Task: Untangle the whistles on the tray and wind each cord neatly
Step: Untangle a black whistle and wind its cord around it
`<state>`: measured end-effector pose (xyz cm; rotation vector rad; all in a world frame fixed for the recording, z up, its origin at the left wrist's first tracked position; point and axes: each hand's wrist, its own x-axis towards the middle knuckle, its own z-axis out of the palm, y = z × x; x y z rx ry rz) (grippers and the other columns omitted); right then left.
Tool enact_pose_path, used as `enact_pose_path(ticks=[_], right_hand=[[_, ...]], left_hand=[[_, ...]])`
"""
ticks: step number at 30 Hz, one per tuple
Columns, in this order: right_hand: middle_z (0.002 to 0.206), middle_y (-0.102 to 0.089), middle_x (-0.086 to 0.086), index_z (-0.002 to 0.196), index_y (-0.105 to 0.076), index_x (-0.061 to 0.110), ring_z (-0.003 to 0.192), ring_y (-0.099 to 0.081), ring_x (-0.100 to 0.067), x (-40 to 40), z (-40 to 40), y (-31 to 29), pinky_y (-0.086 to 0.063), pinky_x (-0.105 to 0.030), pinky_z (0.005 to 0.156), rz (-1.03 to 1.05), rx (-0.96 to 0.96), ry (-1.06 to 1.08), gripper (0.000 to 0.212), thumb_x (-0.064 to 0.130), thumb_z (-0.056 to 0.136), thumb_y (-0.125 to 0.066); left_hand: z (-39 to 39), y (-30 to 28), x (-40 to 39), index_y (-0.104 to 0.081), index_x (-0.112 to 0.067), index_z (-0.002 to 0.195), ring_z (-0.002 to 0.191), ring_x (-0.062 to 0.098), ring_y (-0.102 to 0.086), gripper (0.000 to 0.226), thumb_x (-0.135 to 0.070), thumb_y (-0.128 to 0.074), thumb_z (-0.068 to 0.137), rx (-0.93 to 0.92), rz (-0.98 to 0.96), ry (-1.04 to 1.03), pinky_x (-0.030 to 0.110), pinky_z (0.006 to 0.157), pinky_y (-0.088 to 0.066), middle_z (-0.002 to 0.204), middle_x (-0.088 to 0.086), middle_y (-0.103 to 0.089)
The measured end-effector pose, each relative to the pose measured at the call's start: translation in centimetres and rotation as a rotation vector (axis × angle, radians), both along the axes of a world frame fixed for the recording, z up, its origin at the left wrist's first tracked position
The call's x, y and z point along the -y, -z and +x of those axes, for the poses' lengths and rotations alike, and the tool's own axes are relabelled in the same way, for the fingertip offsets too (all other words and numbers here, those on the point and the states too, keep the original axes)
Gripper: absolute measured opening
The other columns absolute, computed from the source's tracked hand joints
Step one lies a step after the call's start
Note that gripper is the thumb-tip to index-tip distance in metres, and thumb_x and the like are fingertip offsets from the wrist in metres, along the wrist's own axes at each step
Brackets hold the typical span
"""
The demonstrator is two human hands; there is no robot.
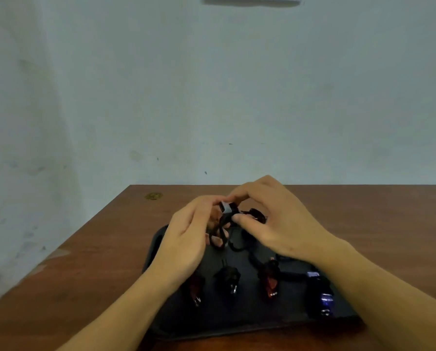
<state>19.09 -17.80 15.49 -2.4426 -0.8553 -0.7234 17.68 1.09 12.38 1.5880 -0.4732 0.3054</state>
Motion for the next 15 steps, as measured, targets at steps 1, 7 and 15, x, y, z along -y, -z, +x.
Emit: enact_pose_path(ticks=[1, 7, 15], right_hand=[[0.110, -0.063, 0.025, 0.117, -0.062, 0.036, 0.114, -0.046, 0.001, -0.2, 0.0, 0.2, -0.040, -0.016, 0.093, -0.005, 0.019, -0.008, 0.027, 0.032, 0.091, -0.067], [0.108, -0.063, 0.025, 0.116, -0.064, 0.035, 0.111, -0.049, -0.003, -1.4, 1.2, 1.4, -0.045, -0.021, 0.090, 0.047, 0.107, -0.026, 0.028, 0.030, 0.089, -0.069], [0.110, -0.060, 0.030, 0.122, -0.060, 0.040, 0.109, -0.051, 0.004, -2.1, 1.7, 2.9, -0.038, -0.007, 0.090, 0.221, 0.059, -0.013, 0.036, 0.028, 0.089, -0.070]], left_hand=[[0.0, -0.1, 0.1, -0.071, -0.016, 0.109, 0.075, 0.026, -0.068, 0.031, -0.024, -0.042, 0.105, 0.001, -0.016, -0.003, 0.037, 0.066, -0.059, 0.090, 0.017, -0.070], [0.8, 0.1, -0.7, -0.071, -0.010, 0.104, 0.064, 0.014, -0.062, 0.013, -0.011, -0.060, 0.097, 0.053, 0.010, -0.072, 0.030, 0.060, -0.057, 0.084, 0.022, -0.068], [1.0, 0.1, -0.9, -0.071, -0.017, 0.102, 0.077, 0.017, -0.070, 0.015, -0.015, -0.057, 0.098, 0.151, 0.023, -0.222, 0.034, 0.069, -0.060, 0.087, 0.002, -0.074]])
